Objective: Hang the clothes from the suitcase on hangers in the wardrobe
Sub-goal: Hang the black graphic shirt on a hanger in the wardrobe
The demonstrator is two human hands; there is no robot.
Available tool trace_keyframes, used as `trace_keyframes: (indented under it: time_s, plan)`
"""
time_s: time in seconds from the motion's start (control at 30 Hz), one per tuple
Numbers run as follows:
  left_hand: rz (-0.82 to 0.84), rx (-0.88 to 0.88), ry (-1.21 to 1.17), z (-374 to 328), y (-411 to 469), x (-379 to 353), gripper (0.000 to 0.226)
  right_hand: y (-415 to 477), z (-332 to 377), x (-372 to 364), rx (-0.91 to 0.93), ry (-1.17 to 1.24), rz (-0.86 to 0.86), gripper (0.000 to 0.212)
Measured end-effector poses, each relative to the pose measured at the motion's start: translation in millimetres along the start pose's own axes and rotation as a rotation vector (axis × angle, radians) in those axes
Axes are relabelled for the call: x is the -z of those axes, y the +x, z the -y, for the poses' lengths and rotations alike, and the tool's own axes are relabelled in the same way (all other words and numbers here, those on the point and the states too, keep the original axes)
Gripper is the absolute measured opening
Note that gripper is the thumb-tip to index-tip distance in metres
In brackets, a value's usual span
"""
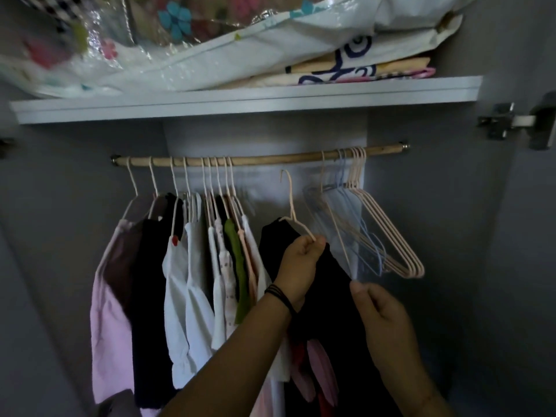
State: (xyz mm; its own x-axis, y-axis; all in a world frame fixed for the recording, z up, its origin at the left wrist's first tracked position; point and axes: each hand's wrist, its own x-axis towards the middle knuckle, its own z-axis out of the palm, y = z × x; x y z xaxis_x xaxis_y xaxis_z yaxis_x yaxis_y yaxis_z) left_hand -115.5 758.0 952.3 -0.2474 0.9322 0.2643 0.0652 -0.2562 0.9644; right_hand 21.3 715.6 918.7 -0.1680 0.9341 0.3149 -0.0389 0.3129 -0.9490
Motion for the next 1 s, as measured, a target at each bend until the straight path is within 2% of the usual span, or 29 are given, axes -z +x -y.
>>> trace_keyframes:
  time_s: [0.2, 0.4, 0.6, 0.8, 1.0]
  plan:
    - [-0.025, -0.057, 0.001, -25, 54, 36, 0.021, 57, 10, -40, 0.086, 0.021, -0.003, 0.041]
    - [-0.085, 0.014, 0.091, -31, 105, 76, 0.022, 107, 2, -87, 0.093, 0.045, 0.031, 0.055]
    - [-0.161, 0.145, 0.131, -6, 131, 101, 0.024, 130, -20, -116, 0.008, 0.09, 0.07, 0.039]
    - [-0.192, 0.213, 0.04, 4, 133, 103, 0.028, 131, -32, -125, -0.028, 0.111, 0.142, 0.05]
    - [-0.203, 0.121, 0.076, 5, 122, 96, 0.048, 123, -39, -118, -0.043, -0.015, 0.208, 0.03]
